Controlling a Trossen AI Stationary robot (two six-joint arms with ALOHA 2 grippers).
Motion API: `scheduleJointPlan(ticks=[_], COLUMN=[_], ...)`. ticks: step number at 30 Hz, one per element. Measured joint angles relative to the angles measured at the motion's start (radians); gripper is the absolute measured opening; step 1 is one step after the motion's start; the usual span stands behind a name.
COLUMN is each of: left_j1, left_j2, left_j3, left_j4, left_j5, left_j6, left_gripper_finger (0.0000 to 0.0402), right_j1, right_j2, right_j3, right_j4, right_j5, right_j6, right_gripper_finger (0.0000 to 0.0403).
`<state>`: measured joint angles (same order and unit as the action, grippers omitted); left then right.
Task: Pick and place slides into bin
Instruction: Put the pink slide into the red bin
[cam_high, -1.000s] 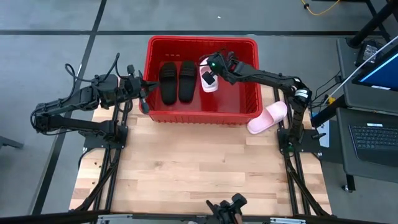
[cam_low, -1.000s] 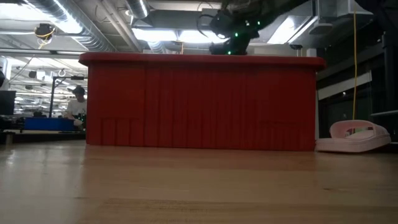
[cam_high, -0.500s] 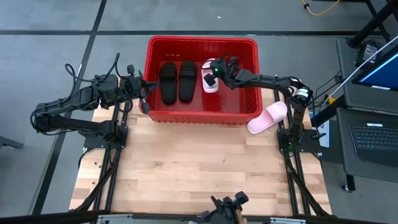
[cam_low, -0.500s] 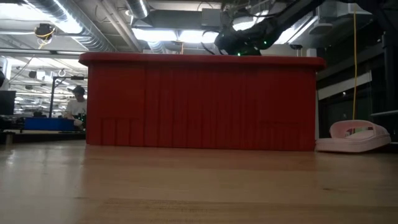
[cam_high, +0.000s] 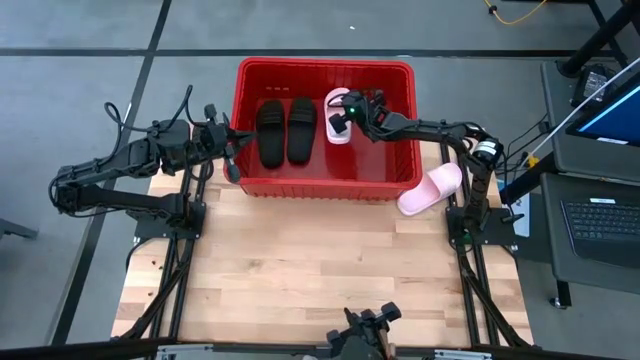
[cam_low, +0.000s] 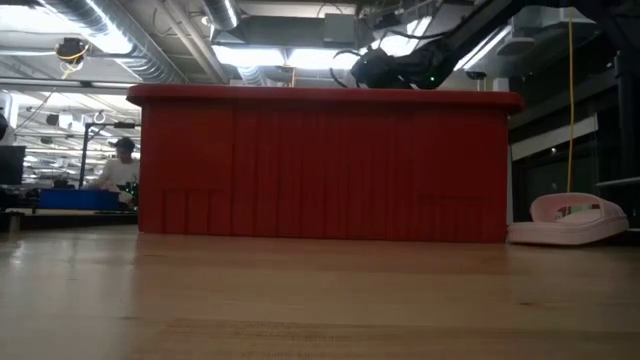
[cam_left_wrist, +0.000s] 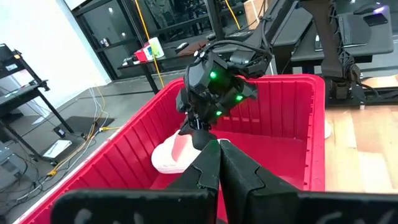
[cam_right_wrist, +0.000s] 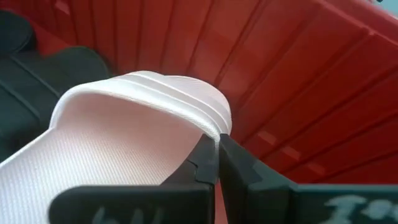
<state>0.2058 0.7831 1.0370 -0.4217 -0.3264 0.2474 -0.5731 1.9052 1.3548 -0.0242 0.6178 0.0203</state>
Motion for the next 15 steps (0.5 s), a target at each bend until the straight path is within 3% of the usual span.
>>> scheduleJointPlan(ticks=[15], left_j1=[0.0], left_j2=[0.0], left_j3=[0.0], left_j4=[-0.001], left_j5=[0.0], left_j6=[0.002], left_gripper_finger=[0.0002], right_j1=[-0.007], right_j2=[0.064], right_j3=[0.0], right_j4=[0.077], right_j5=[-0.018], right_j6=[0.001], right_gripper_finger=[0.0008])
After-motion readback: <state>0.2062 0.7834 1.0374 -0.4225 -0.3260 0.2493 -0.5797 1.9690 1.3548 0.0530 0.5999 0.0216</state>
